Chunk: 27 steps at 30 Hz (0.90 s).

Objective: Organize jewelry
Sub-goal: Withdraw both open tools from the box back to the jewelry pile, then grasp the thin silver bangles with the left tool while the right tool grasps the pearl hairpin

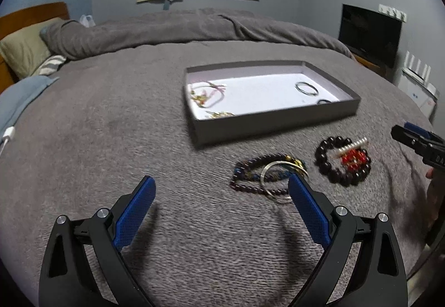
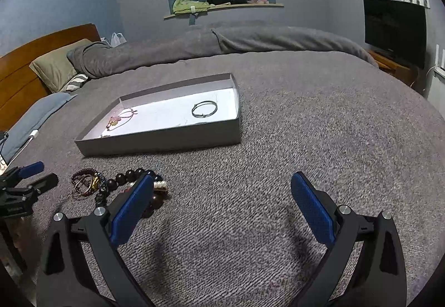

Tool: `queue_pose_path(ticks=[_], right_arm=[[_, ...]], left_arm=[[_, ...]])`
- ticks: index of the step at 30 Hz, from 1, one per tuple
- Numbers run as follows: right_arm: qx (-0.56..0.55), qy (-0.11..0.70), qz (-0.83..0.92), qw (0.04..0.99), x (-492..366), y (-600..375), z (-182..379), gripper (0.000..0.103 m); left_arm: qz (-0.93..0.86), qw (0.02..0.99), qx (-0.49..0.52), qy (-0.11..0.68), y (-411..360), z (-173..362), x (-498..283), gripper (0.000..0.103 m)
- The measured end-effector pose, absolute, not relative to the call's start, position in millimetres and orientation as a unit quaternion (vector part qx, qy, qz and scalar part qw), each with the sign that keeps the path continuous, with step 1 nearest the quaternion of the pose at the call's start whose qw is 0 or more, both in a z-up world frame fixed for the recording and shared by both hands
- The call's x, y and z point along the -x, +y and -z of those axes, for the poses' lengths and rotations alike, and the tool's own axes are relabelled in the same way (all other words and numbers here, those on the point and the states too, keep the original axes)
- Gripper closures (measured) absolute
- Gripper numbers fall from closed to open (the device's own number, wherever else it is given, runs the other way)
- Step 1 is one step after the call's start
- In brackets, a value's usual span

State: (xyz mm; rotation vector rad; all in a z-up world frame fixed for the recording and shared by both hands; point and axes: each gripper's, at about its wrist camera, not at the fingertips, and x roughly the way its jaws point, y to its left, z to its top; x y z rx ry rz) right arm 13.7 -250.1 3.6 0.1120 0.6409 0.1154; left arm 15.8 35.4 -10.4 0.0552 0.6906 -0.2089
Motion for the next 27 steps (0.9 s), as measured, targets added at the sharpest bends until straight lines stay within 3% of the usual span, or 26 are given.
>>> queue_pose_path(ticks=[12, 14, 17, 22, 27], right_arm=[[-0.043, 0.334, -0.081, 0.938, -17.8, -237.3, 0.6, 0.005], [-0.043, 0.334, -0.087, 0.938, -17.8, -236.1, 0.2, 0.005], [-0.034, 0.335, -0.092, 0.937, -17.3, -234.7, 0.5, 0.005], [-0.025, 0.339, -0.1, 0.935, -19.0, -233.0, 1.0, 0.005], [-0.024, 0.351, -0.107, 0.93, -20.7, -231.2, 4.4, 0.005]], left_arm=[[0.168, 0.918, -0.054, 0.354, -4.2, 18.6, -22.3, 0.011], [0.165, 0.917, -0.063, 0.357, -8.1, 21.1, -26.2, 0.015], [0.173, 0.913, -0.055, 0.366, -7.5, 23.7, -31.4, 0.034], [0.177, 0.909, -0.04, 0.374, -4.9, 25.7, -35.7, 0.043], [0.179, 0.908, -0.049, 0.376, -11.1, 27.9, -35.7, 0.044]])
